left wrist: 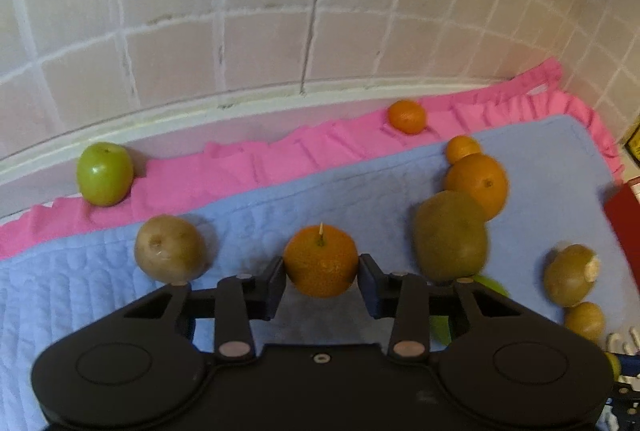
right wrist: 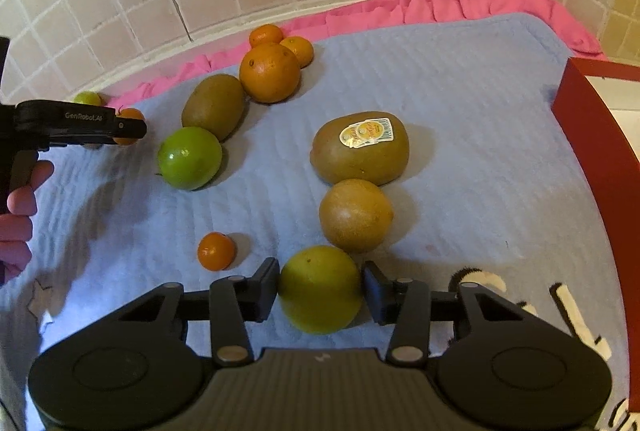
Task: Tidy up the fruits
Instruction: 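Carry both fruits into the white box and open both tools to release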
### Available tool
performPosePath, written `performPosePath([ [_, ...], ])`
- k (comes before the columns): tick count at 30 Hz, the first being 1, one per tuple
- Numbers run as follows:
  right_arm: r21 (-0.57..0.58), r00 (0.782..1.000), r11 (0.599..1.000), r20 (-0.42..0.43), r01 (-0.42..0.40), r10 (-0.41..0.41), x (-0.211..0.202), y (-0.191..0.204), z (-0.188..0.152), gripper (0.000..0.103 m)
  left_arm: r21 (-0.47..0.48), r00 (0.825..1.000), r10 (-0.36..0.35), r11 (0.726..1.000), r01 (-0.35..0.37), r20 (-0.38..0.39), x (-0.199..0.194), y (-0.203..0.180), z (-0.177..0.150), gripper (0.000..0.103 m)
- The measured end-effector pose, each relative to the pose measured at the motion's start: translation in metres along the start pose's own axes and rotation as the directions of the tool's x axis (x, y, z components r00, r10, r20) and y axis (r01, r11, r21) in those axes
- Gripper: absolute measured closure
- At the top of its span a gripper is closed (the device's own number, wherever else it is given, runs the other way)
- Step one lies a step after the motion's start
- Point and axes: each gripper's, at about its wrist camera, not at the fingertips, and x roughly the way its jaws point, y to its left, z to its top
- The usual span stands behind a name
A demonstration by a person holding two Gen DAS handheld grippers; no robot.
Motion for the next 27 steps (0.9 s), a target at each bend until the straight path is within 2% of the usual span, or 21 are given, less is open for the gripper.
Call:
performPosePath([
  [6, 0.015, 0.998, 1.000, 0.066, -0.020, 0.019, -0.033, -0.007, -0.003, 0.056, 0.052, 0.998, -0.007, 0.999, 0.003, 0.066, -0.036, -0.026, 0.008, 0.056],
  [10, 0.032, 0.991, 0.999, 0.134, -0.012, 0.008, -0.066, -0.022, -0.004, 0.056, 0.109, 0.992, -0.047, 0.993, 0.035, 0.115, -0.057, -0.056, 0.017, 0.056],
  [14, 0.079, 0.974, 0.997, 0.223, 0.010, -0.027, -0.104, -0.049, -0.003, 0.056, 0.186, 0.982, -0.108, 0.979, 0.078, 0.157, -0.073, -0.100, 0.031, 0.056],
  [22, 0.215, 0.911, 0.970, 0.369, 0.111, -0.186, -0.175, -0.146, 0.016, 0.056, 0.338, 0.940, -0.283, 0.918, 0.208, 0.191, -0.081, -0.216, 0.065, 0.056],
  [27, 0.322, 0.885, 0.937, 0.385, 0.137, -0.262, -0.193, -0.215, 0.026, 0.056, 0.419, 0.912, -0.391, 0.854, 0.309, 0.126, -0.065, -0.300, 0.081, 0.056],
])
